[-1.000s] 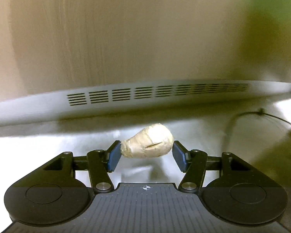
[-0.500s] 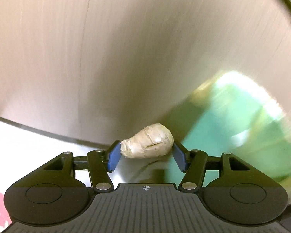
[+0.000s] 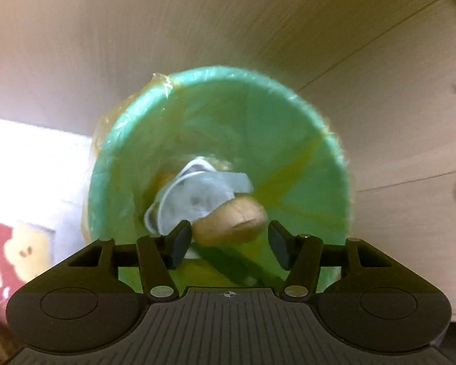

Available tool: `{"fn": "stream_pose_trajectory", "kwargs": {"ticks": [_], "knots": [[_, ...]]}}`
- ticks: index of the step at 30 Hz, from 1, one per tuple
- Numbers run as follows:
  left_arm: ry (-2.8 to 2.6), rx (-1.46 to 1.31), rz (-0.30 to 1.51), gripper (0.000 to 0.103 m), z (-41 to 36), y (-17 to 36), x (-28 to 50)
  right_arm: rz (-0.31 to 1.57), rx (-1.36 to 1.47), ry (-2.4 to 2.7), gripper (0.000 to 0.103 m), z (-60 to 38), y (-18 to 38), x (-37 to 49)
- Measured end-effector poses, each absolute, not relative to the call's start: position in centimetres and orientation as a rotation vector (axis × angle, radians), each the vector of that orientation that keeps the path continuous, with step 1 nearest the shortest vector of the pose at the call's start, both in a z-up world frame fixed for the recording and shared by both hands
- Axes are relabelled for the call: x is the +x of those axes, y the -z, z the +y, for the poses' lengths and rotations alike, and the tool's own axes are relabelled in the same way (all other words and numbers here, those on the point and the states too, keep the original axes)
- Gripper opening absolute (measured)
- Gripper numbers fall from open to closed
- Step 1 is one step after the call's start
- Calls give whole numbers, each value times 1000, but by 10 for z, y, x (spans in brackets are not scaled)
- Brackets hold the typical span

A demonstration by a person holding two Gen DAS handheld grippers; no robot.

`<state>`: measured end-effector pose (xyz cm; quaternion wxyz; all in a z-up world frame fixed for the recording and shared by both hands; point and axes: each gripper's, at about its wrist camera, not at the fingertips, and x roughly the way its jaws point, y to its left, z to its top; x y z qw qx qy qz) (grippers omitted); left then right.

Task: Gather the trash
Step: 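Lower the ginger root in the left gripper into the green bin and release, then raise both tools back up to the counter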

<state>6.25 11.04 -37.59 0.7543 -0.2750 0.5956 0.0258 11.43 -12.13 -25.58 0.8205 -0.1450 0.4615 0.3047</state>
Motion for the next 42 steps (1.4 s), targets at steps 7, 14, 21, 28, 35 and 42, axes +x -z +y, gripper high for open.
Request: {"fn": "stream_pose_trajectory", "kwargs": {"ticks": [7,14,21,28,35,42], "knots": [[72,-672,1217,59,129,310,73,879,-320,-576,60,-140,189,114],[50,-497,883,59,173,154,51,590,-426,-460,60,-165,131,125],[72,-373,595,59,195,35,39,467,-247,-332,60,-179,72,181],[51,-405,531,59,189,-1,91,500,-37,-319,66,-186,36,233],[19,-410,517,59,154,-16,167,482,-104,-386,68,-161,21,307],[-66,-462,571,59,109,5,252,590,46,-317,68,-121,39,455]]}}
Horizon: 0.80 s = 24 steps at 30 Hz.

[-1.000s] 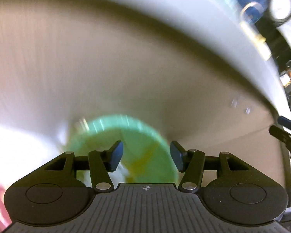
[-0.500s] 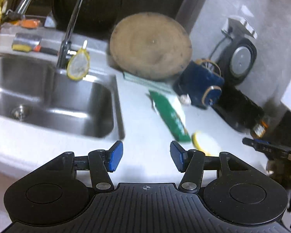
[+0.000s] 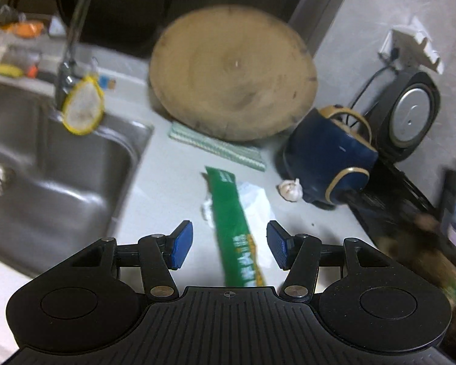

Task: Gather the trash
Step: 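Raise both tools back up to the counter, then grasp the green packet with the left gripper while the right gripper grasps the garlic bulb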

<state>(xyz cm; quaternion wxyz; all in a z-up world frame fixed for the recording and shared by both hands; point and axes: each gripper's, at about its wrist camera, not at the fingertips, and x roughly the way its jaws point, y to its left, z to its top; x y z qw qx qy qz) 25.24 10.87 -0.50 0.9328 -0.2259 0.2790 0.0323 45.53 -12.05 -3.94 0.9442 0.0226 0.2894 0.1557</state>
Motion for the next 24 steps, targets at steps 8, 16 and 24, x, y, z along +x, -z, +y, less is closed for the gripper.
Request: {"fn": "stream_pose_trajectory", "kwargs": {"ticks": [8,16,24], "knots": [[-160,-457,639,59,104,21,265,787,119,-207,68,-66,97,561],[-172,-465,675,59,104,30,285,817,117,-306,49,-71,108,570],[-106,-317,743,59,75,41,343,791,96,-554,35,-127,90,493]]}}
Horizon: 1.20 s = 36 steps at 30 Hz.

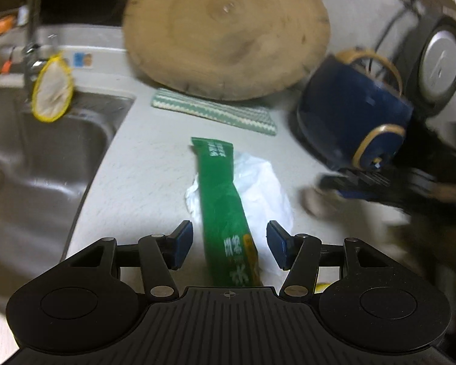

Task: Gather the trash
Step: 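Grasp the green packet with the left gripper while the right gripper grasps the garlic bulb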

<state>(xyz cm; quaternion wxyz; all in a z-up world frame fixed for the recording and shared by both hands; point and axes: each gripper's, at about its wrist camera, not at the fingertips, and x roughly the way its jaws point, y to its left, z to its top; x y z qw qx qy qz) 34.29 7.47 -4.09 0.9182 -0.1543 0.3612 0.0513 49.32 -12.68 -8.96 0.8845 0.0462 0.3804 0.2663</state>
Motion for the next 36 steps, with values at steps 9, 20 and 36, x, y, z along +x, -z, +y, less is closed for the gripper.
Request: {"fn": "stream_pose_trajectory", "kwargs": {"ticks": [9,20,36], "knots": [[-123,-196,838,50,57,69,385,739,-28,-577,18,-171,101,422],[-67,-206,844,21,59,61,348,669,-85,-581,58,-181,108,393],[-128,-248,855,29,63,71,337,622,-178,-595,72,-156,121,401]]}}
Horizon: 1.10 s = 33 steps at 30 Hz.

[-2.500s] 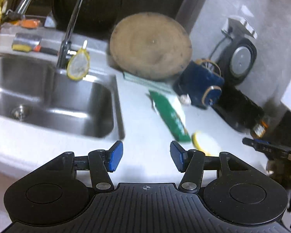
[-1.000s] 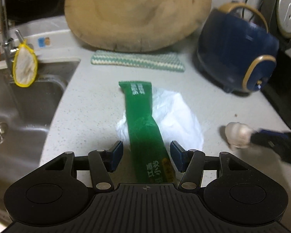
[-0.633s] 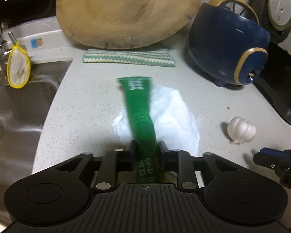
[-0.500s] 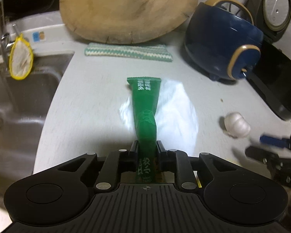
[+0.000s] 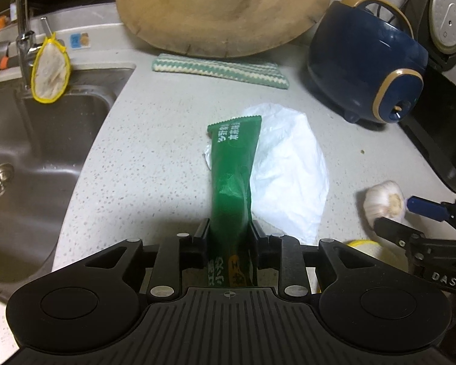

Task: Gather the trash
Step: 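Grasp the green packet with the left gripper while the right gripper grasps the garlic bulb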

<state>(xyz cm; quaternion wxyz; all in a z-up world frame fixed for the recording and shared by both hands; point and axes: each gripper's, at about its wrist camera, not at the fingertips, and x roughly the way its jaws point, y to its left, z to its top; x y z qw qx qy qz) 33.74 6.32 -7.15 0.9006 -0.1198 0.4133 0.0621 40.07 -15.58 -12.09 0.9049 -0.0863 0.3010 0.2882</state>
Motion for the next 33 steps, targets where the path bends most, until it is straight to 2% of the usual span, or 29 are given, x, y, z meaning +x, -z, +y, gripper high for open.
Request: {"fn": "stream_pose_trajectory", "kwargs": {"ticks": [5,8,11,14,17,18,23,27,29,30,31,32,33], "knots": [[-130,-279,870,24,64,71,337,663,-148,-617,71,-152,126,417],[-127,-320,867,21,65,72,334,657,-143,-612,54,-155,127,419],[-132,-331,865,16,66,72,333,664,-121,-624,53,-159,125,423],[-137,-333,799,15,68,61,322,635,-103,-632,42,-166,113,418],[-122,-309,708,13,72,37,304,599,-73,-636,22,-175,95,407],[-115,-308,681,13,75,29,296,590,-74,-636,0,-176,90,404],[-73,-339,630,13,91,11,259,515,-129,-599,1,-179,79,378],[-61,-395,634,13,94,12,233,542,-105,-567,4,-191,87,367],[-66,-408,624,13,92,14,227,537,-123,-593,16,-194,91,360],[-67,-421,624,13,91,16,225,528,-131,-603,37,-195,93,356],[-65,-434,629,13,90,19,223,520,-135,-611,64,-195,95,353],[-66,-440,635,13,90,21,221,511,-139,-615,72,-193,96,351],[-71,-440,642,13,89,23,220,498,-144,-619,74,-192,97,350]]}}
